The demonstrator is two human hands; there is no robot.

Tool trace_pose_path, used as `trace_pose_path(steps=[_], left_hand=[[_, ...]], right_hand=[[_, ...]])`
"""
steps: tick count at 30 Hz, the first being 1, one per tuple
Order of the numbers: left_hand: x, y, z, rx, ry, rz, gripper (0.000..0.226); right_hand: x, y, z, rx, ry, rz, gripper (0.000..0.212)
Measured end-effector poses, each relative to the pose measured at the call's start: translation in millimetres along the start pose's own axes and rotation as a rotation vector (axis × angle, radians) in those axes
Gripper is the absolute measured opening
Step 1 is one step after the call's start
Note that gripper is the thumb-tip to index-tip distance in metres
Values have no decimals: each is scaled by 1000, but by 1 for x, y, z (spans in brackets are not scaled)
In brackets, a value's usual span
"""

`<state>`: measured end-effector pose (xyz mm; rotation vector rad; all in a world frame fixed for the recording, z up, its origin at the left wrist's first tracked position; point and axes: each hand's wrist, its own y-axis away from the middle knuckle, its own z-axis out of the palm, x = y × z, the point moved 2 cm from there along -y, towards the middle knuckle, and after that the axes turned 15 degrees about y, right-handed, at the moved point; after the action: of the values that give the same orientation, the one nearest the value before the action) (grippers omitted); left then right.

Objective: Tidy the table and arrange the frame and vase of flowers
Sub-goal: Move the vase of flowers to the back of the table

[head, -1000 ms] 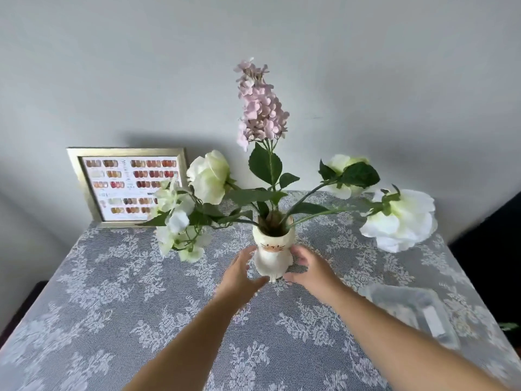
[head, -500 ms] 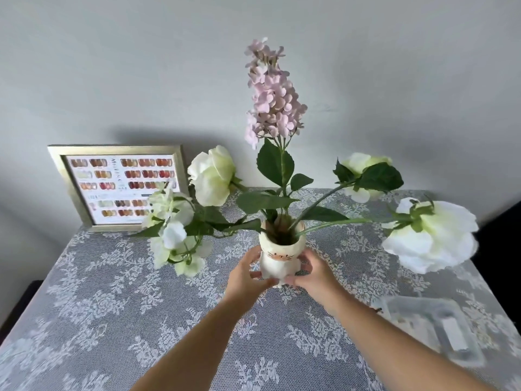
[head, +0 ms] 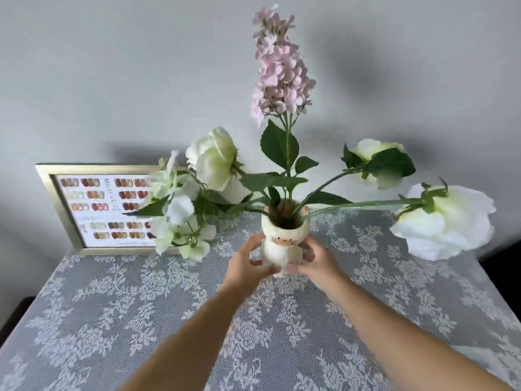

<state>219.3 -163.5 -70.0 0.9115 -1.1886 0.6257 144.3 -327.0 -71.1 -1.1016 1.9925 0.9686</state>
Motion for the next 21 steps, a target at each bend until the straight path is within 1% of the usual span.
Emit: trace_pose_path(steps=[4, 10, 14, 19, 21], left_hand=[[13, -36, -2, 1, 8, 46, 74], [17, -81, -6, 24, -55, 40, 73], [14, -98, -6, 22, -53, 32, 73], [6, -106, -3, 44, -82, 49, 76], [3, -107, -3, 44, -81, 57, 77]], right_hand=[[-9, -39, -12, -23, 10, -18, 81], [-14, -86, -17, -42, -4, -38, 90], [-12, -102, -18, -12, 5, -45, 78], [-8, -105, -20, 10, 36, -52, 70], [-7, -103, -20, 11, 23, -59, 70]])
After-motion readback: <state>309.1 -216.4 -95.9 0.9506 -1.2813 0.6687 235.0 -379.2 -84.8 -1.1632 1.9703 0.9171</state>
